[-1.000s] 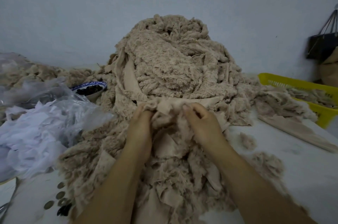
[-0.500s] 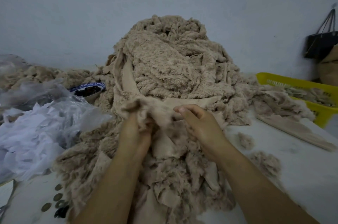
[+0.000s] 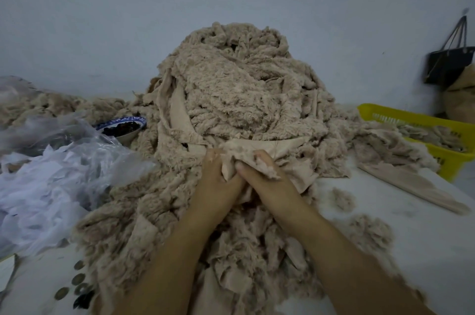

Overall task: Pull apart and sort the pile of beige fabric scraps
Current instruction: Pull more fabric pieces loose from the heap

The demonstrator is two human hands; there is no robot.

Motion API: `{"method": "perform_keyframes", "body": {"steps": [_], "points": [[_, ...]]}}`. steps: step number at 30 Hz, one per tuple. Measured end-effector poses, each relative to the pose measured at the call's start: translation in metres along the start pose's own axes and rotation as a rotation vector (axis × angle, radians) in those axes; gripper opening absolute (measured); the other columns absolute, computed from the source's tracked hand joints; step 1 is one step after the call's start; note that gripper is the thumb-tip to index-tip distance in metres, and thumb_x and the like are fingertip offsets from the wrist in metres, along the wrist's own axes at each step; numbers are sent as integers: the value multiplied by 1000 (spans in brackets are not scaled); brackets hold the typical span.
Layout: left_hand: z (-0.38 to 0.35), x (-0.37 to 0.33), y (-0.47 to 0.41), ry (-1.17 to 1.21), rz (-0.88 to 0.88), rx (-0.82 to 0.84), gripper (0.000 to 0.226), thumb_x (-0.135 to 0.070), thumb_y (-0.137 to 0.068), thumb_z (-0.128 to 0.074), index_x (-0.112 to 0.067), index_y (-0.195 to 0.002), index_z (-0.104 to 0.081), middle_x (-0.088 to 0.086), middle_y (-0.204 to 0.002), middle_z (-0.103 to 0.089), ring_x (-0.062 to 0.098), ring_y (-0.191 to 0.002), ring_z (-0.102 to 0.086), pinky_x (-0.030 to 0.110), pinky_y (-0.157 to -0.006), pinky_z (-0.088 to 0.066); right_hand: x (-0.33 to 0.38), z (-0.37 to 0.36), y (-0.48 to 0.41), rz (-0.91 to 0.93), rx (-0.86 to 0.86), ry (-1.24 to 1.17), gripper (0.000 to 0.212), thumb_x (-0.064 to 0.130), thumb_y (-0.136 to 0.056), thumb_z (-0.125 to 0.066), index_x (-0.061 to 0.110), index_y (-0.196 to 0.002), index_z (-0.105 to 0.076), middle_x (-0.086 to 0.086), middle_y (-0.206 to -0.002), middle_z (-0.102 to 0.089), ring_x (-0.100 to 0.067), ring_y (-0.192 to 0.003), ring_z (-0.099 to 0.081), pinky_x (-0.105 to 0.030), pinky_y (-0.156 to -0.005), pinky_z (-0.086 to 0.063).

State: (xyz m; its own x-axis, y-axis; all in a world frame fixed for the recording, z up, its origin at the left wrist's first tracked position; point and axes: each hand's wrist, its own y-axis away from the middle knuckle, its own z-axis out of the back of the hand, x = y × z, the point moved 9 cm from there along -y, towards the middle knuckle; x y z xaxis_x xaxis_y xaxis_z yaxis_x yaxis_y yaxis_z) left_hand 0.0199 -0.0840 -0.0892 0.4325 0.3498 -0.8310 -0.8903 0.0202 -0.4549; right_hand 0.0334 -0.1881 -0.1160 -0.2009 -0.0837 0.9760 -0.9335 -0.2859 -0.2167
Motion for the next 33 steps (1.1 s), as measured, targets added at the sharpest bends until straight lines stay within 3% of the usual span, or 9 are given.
{"method": "perform_keyframes", "body": {"steps": [3,7,12,16,19,22,26,30,33], "points": [[-12,7,4,123,66,113,11,-42,-81,-63,-49,-89,-58,8,-115,-60,16,-98,-66,32,-77,-59,-3,12,-4,-29,-70,-170,11,36,-92,-66,30,-84,-66,0,-82,-72,-13,-83,-70,-25,-70,-56],[8,20,4,229,112,-125,38,-63,-80,-47,-33,-90,-69,1,-109,-67,7,-98,-65,24,-83,-52,-18,22,-5,-217,-66,-323,22,25,-87,-72,11,-104,-75,-9,-104,-76,-18,-99,-72,-28,-83,-57],[-9,29,2,-96,156,-4,10,-46,-97,-57,-38,-94,-63,-16,-102,-63,-11,-93,-58,2,-71,-41,20,81,-8,105,-152,-1255,67,55,-80,-68,7,-126,-60,-11,-118,-71,-21,-101,-72,-29,-69,-58],[-45,49,5,-453,132,313,34,-50,-95,-58,-32,-123,-57,-17,-111,-48,6,-111,-38,19,-88,-33,-8,78,-9,-22,-280,-616,61,56,-79,-62,14,-122,-64,-1,-110,-70,-7,-80,-69,-23,-67,-55],[-38,43,2,-448,84,209,11,-37,-99,-57,-27,-98,-61,-17,-95,-48,12,-101,-42,20,-75,-32,-5,72,-10,11,-348,-27,18,39,-97,-61,25,-96,-72,13,-79,-70,1,-60,-60,-13,-55,-46],[-10,40,0,-228,116,-43,16,-30,-100,-56,-32,-84,-58,-10,-94,-61,13,-91,-58,26,-74,-45,-7,63,-10,64,-313,480,10,35,-99,-54,35,-97,-64,22,-96,-65,9,-82,-59,-5,-64,-41],[19,55,5,275,313,-302,18,-30,-104,-52,-29,-87,-60,-1,-90,-70,20,-87,-65,38,-77,-53,-16,65,-9,44,-325,541,29,34,-100,-54,30,-129,-56,14,-122,-50,3,-97,-52,-11,-78,-39],[13,64,5,757,457,-312,18,-15,-104,-50,-19,-89,-60,1,-80,-73,19,-80,-67,31,-67,-56,-11,69,-10,25,-372,468,23,38,-100,-54,30,-80,-62,9,-72,-61,3,-60,-53,-9,-51,-36],[4,62,5,974,510,-245,14,-3,-100,-48,-9,-105,-60,10,-89,-75,17,-77,-73,27,-64,-59,-11,58,-11,26,-307,248,24,43,-100,-53,30,-82,-63,10,-71,-68,-1,-49,-53,-16,-50,-41]]}}
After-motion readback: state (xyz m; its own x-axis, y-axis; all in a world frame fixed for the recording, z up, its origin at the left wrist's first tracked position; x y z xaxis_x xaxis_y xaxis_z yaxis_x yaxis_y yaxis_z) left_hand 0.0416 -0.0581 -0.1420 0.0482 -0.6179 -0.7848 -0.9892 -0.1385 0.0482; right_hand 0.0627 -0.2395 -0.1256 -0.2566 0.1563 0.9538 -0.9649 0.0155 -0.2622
